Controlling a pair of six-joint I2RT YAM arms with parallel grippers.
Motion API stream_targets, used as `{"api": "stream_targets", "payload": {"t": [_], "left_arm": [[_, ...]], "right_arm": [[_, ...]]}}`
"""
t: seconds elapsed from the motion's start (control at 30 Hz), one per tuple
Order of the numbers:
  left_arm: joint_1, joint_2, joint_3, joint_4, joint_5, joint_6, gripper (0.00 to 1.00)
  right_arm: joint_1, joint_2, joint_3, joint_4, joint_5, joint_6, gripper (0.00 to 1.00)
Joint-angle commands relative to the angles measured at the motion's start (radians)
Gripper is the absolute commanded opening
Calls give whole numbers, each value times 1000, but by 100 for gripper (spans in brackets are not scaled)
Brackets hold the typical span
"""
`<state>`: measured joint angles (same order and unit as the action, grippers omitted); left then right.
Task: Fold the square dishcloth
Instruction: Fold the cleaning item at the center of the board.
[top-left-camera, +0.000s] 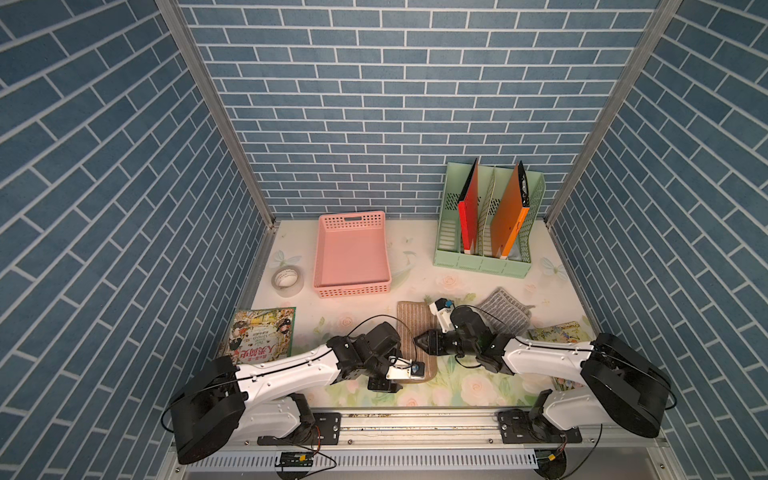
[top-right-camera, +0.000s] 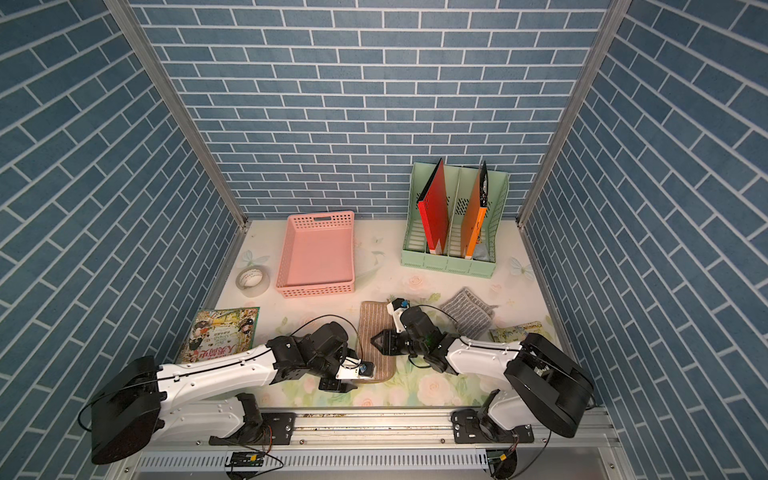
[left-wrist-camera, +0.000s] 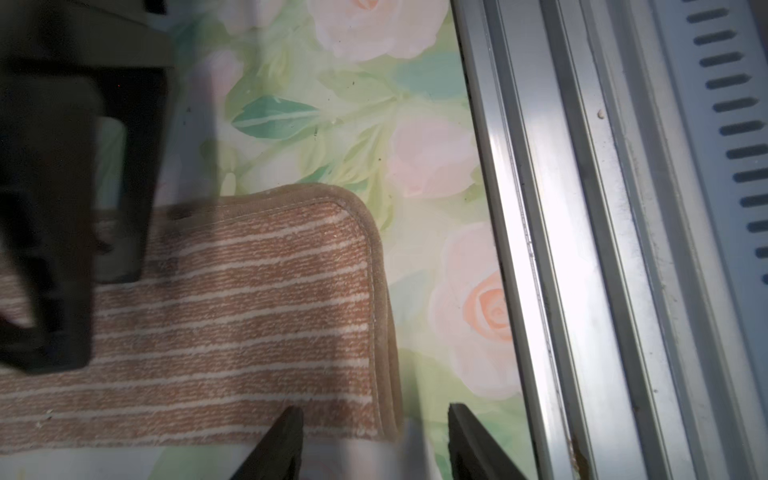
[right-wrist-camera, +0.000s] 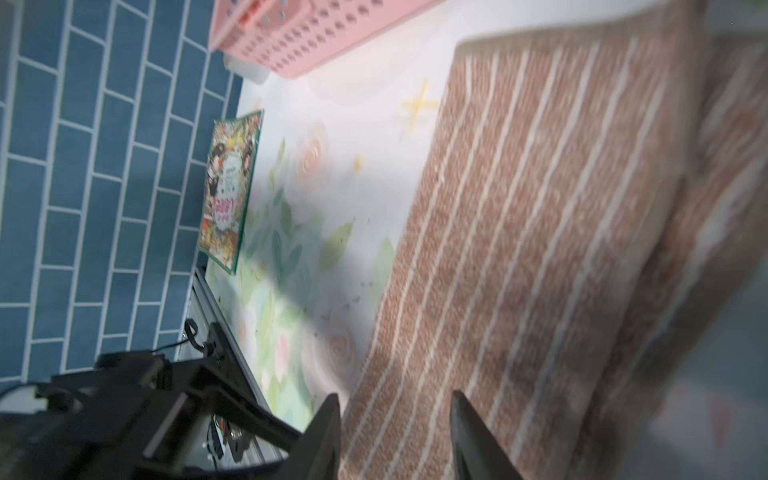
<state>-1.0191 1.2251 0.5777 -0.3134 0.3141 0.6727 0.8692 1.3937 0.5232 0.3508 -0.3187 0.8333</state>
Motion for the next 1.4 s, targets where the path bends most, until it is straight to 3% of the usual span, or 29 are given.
{"api": "stream_targets", "payload": {"t": [0.0, 0.37, 0.6, 0.8, 1.0, 1.23, 1.3, 1.37], "left_arm": [[-34, 19, -10, 48, -54, 13, 59], [-91, 123, -27, 68, -142, 5, 59], [-91, 160, -28, 91, -193, 11, 58], [-91, 230, 14, 69, -265, 9, 40], [-91, 132, 68, -53, -198, 18, 33], [-91, 72, 95, -113, -203, 18, 14], [-90, 68, 100, -116, -209, 16, 12], [-89, 64, 96, -110, -202, 15, 17]], "right_arm": [[-62, 41, 104, -124, -29, -106, 43], [-109, 326, 301, -132, -110, -174, 36], [-109, 349, 295, -153, -83, -185, 35], [-110, 368, 283, -173, -65, -198, 34], [-111, 374, 271, -168, -62, -198, 32], [-111, 361, 273, -166, -72, -204, 31], [-110, 348, 270, -160, -82, -199, 31], [-110, 325, 266, -164, -80, -199, 32]]}}
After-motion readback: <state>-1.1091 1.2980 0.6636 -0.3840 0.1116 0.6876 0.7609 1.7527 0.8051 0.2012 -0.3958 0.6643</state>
